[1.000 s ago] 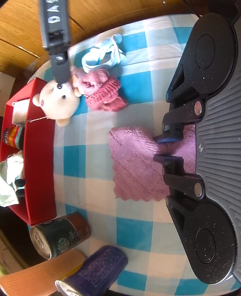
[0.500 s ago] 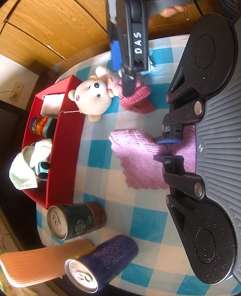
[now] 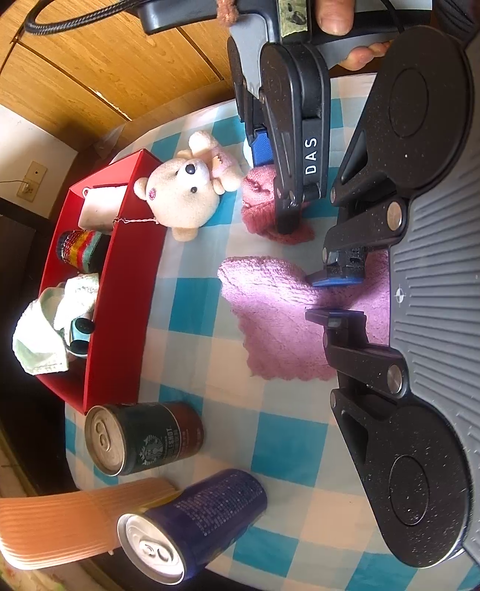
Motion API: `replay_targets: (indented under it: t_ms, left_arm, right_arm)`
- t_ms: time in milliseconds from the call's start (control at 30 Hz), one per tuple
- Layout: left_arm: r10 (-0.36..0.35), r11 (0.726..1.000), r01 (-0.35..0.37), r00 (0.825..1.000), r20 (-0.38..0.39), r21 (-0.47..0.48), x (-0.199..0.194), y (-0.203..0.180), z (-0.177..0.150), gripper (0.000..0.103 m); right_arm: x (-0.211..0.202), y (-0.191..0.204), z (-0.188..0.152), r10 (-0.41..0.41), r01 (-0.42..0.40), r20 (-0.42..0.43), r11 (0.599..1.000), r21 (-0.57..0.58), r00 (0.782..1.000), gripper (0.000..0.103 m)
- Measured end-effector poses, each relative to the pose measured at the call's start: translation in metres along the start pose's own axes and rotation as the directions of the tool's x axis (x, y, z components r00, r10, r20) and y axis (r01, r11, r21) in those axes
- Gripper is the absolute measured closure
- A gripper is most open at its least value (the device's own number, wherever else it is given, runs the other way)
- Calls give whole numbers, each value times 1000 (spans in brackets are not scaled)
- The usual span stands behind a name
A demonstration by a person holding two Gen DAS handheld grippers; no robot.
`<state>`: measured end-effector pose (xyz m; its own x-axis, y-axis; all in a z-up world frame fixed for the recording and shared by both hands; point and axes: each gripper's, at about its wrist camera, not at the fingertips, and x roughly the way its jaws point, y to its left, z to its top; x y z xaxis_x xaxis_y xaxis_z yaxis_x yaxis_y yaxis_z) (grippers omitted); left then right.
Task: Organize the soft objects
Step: 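Grasp the pink knit hat with the right gripper while the left gripper holds the pink towel, then carry the pink towel and pink hat into the red box and open both grippers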
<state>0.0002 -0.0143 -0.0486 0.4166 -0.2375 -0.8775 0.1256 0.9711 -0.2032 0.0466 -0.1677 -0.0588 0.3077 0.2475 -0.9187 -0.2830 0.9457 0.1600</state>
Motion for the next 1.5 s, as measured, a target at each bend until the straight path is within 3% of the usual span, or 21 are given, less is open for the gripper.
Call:
replay_targets:
  t_ms: [700, 1067, 1500]
  left_arm:
    - [-13, 1000, 13, 997, 70, -2, -14, -9, 20, 93]
    - [-25, 1000, 22, 989, 147, 17, -31, -21, 46, 93]
    - [-37, 999, 31, 969, 245, 26, -48, -28, 98, 93]
  right_arm:
    - [-49, -6, -1, 47, -50, 140, 999, 20, 989, 78]
    - [-77, -19, 5, 49, -66, 238, 996, 62, 970, 78]
    - [-100, -42, 32, 17, -70, 342, 987, 146, 939, 78]
